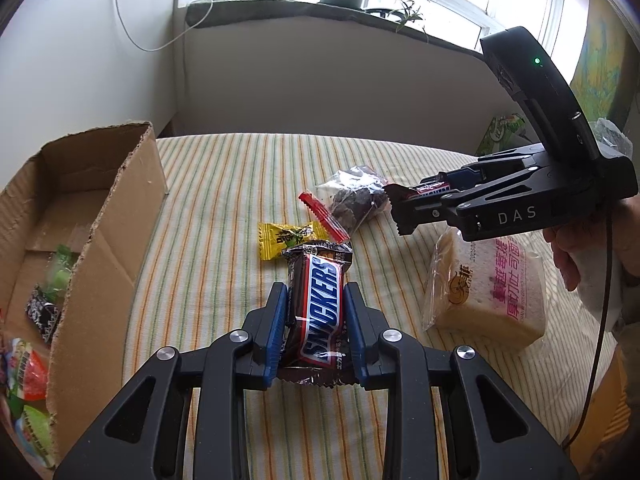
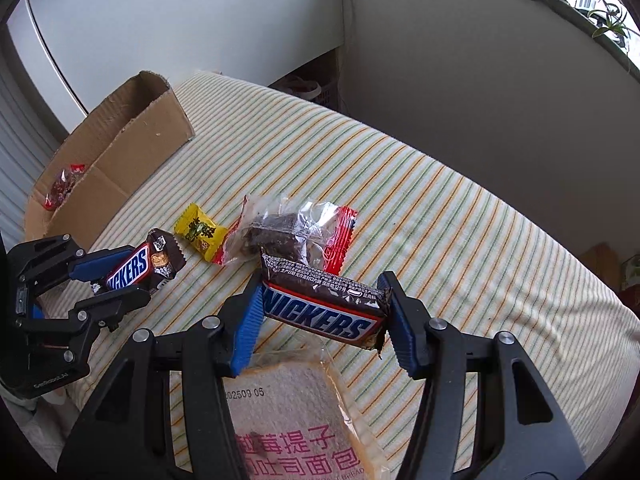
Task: Organize snacks
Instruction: 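Grasp the small Snickers bar with left tool while right tool grasps the large Snickers bar, then carry both Snickers bars into the cardboard box and open both tools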
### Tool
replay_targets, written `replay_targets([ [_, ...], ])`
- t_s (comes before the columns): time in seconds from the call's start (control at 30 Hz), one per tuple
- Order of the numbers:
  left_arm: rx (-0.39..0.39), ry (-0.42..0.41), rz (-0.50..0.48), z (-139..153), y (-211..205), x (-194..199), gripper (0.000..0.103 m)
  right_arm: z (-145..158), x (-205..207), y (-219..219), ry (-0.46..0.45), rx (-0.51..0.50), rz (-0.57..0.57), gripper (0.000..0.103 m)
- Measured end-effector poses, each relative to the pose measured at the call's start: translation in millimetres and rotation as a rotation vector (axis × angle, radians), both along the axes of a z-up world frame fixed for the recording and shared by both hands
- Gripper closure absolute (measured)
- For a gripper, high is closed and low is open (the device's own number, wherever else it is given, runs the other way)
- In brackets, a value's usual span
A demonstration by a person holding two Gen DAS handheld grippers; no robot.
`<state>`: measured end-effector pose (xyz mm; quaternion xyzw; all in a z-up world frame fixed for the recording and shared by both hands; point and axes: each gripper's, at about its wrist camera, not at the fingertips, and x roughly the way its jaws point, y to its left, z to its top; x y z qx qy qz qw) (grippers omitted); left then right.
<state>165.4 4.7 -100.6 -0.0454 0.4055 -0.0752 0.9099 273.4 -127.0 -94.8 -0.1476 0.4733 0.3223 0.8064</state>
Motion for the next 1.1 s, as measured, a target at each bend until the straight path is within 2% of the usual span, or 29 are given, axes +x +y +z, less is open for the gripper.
replay_targets([
  [0.1,-0.005,-0.044,-0.005,19,-2,-9,0.076,28,-16,-9,-0.071,0.026,-0.028,0.045],
  [0.27,-0.013,-0.171,-0.017,66,-5,-38,0.076,85,-57,-27,-0.187,0.061,-0.064,0.045],
  [0.5,-0.011,-0.334,-0.031,129,-4,-97,0.076,165,-131,-43,-0.345,0.071,-0.088,0.045],
  [0.63,-0.008,-0.412,-0.047,154,-10,-133,0.076,196,-169,-44,-0.409,0.074,-0.098,0.045],
  [0.83,-0.016,-0.466,-0.066,171,-10,-164,0.076,213,-204,-46,-0.441,0.066,-0.111,0.045],
  [1.1,-0.036,-0.492,-0.066,174,0,-178,0.076,196,-215,-46,-0.412,0.095,-0.142,0.044],
])
